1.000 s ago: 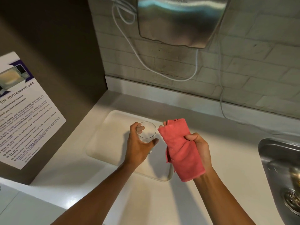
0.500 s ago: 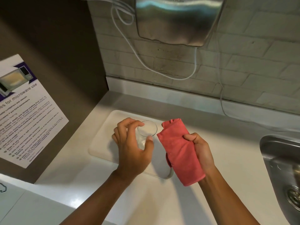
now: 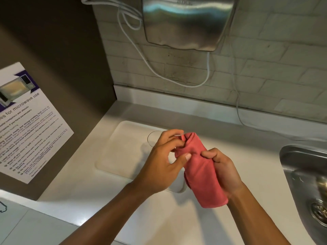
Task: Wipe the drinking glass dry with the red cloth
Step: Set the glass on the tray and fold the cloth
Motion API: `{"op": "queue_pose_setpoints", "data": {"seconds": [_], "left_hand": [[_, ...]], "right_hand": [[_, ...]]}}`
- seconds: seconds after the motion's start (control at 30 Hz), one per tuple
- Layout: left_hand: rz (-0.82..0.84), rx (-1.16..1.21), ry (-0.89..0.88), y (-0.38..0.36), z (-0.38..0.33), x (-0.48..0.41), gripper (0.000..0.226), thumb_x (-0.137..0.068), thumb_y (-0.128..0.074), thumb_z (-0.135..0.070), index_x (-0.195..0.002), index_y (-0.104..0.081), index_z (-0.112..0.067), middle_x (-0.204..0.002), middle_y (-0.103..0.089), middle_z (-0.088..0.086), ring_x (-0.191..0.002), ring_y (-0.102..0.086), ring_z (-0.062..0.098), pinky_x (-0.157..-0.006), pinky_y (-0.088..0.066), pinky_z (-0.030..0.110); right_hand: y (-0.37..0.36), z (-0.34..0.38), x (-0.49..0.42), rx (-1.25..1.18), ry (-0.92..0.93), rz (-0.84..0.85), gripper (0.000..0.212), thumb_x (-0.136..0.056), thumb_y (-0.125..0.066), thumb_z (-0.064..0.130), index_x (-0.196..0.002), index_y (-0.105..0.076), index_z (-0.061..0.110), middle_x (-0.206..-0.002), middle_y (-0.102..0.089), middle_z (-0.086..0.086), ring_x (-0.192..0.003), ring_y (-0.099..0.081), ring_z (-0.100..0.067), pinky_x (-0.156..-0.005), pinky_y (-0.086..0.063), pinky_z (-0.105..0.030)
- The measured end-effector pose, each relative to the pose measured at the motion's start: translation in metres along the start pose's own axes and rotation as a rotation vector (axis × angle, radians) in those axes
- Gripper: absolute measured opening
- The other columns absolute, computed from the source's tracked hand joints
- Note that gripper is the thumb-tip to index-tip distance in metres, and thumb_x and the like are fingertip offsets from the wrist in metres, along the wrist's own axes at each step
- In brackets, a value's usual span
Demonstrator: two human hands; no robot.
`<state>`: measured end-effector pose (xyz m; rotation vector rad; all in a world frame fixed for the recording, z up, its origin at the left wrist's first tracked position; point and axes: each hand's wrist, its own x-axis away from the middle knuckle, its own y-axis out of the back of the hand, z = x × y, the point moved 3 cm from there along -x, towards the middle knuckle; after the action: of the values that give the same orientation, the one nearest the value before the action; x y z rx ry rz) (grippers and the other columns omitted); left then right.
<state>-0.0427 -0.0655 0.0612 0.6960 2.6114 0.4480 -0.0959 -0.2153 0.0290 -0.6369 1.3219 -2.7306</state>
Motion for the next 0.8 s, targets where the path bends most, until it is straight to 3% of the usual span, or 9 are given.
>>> {"op": "queue_pose_setpoints", "data": {"seconds": [0.1, 0.23, 0.37, 0.43, 0.5, 0.57, 0.67, 0.73, 0.8], "left_hand": [[0.058, 0.007, 0.029, -0.001, -0.005, -0.004, 0.011, -0.094, -0.074, 0.0, -0.103, -0.074, -0.006, -0.13, -0.064, 0.0, -0.112, -0.063, 0.005, -0.093, -0.049, 0.013], [0.075, -0.004, 0.029, -0.004, -0.009, -0.008, 0.018, -0.091, -0.074, 0.004, -0.107, -0.076, -0.006, -0.116, -0.07, 0.0, -0.103, -0.066, 0.008, -0.092, -0.051, 0.017], [0.052, -0.036, -0.045, -0.011, -0.01, -0.004, 0.019, -0.09, -0.072, 0.007, -0.103, -0.076, -0.007, -0.103, -0.07, -0.003, -0.099, -0.066, 0.01, -0.091, -0.049, 0.016], [0.089, -0.032, -0.021, -0.016, -0.006, -0.003, 0.02, -0.089, -0.07, 0.006, -0.1, -0.074, -0.01, -0.099, -0.067, -0.007, -0.096, -0.065, 0.011, -0.088, -0.054, 0.025], [0.14, -0.03, 0.036, -0.018, -0.001, -0.004, 0.021, -0.089, -0.067, 0.005, -0.099, -0.072, -0.013, -0.098, -0.067, -0.008, -0.094, -0.066, 0.013, -0.089, -0.058, 0.039], [0.182, 0.018, 0.096, -0.02, 0.002, -0.008, 0.023, -0.09, -0.066, 0.004, -0.097, -0.069, -0.018, -0.096, -0.072, -0.001, -0.091, -0.07, 0.024, -0.086, -0.059, 0.052], [0.228, 0.077, 0.146, -0.024, 0.002, -0.016, 0.022, -0.089, -0.067, -0.001, -0.092, -0.063, -0.023, -0.092, -0.072, 0.009, -0.087, -0.069, 0.039, -0.08, -0.058, 0.061], [0.259, 0.052, 0.158, -0.027, 0.003, -0.022, 0.022, -0.086, -0.069, -0.006, -0.093, -0.061, -0.026, -0.092, -0.073, 0.012, -0.081, -0.068, 0.037, -0.076, -0.059, 0.057], [0.286, 0.026, 0.174, -0.03, 0.006, -0.027, 0.023, -0.086, -0.072, -0.013, -0.096, -0.059, -0.03, -0.094, -0.074, 0.006, -0.069, -0.064, 0.023, -0.069, -0.057, 0.048]], "right_hand": [[0.007, -0.001, 0.003, 0.029, -0.009, 0.011, 0.072, -0.055, -0.081, 0.023, -0.121, -0.069, -0.002, -0.094, -0.069, -0.016, -0.074, -0.064, -0.024, -0.076, -0.044, -0.037], [0.02, -0.002, 0.011, 0.324, 0.024, -0.114, 0.054, -0.067, -0.064, 0.029, -0.115, -0.074, 0.005, -0.104, -0.069, -0.015, -0.081, -0.064, -0.022, -0.073, -0.05, -0.034], [0.023, 0.003, 0.017, 0.641, 0.177, -0.21, 0.051, -0.079, -0.047, 0.032, -0.121, -0.071, 0.016, -0.123, -0.072, -0.006, -0.114, -0.064, -0.024, -0.102, -0.047, -0.039], [0.016, 0.009, 0.025, 0.959, 0.363, -0.199, 0.048, -0.086, -0.042, 0.037, -0.124, -0.068, 0.03, -0.13, -0.064, 0.01, -0.121, -0.059, -0.006, -0.099, -0.046, -0.019], [0.018, 0.009, 0.031, 1.047, 0.451, -0.214, 0.041, -0.094, -0.038, 0.037, -0.123, -0.066, 0.036, -0.124, -0.059, 0.018, -0.113, -0.058, 0.005, -0.086, -0.045, -0.005], [0.027, 0.007, 0.036, 1.031, 0.486, -0.206, 0.039, -0.098, -0.036, 0.029, -0.12, -0.067, 0.035, -0.113, -0.064, 0.016, -0.102, -0.063, 0.002, -0.079, -0.047, -0.006], [0.038, 0.008, 0.044, 1.067, 0.488, -0.204, 0.036, -0.096, -0.045, 0.022, -0.121, -0.067, 0.036, -0.115, -0.072, 0.009, -0.106, -0.066, -0.007, -0.083, -0.048, -0.011], [0.042, 0.012, 0.047, 1.065, 0.483, -0.196, 0.027, -0.094, -0.06, 0.025, -0.117, -0.066, 0.037, -0.117, -0.072, 0.007, -0.109, -0.067, -0.011, -0.086, -0.052, -0.017], [0.044, 0.016, 0.05, 1.112, 0.473, -0.224, 0.021, -0.092, -0.072, 0.036, -0.112, -0.067, 0.036, -0.114, -0.073, 0.006, -0.107, -0.069, -0.013, -0.085, -0.057, -0.026]]}}
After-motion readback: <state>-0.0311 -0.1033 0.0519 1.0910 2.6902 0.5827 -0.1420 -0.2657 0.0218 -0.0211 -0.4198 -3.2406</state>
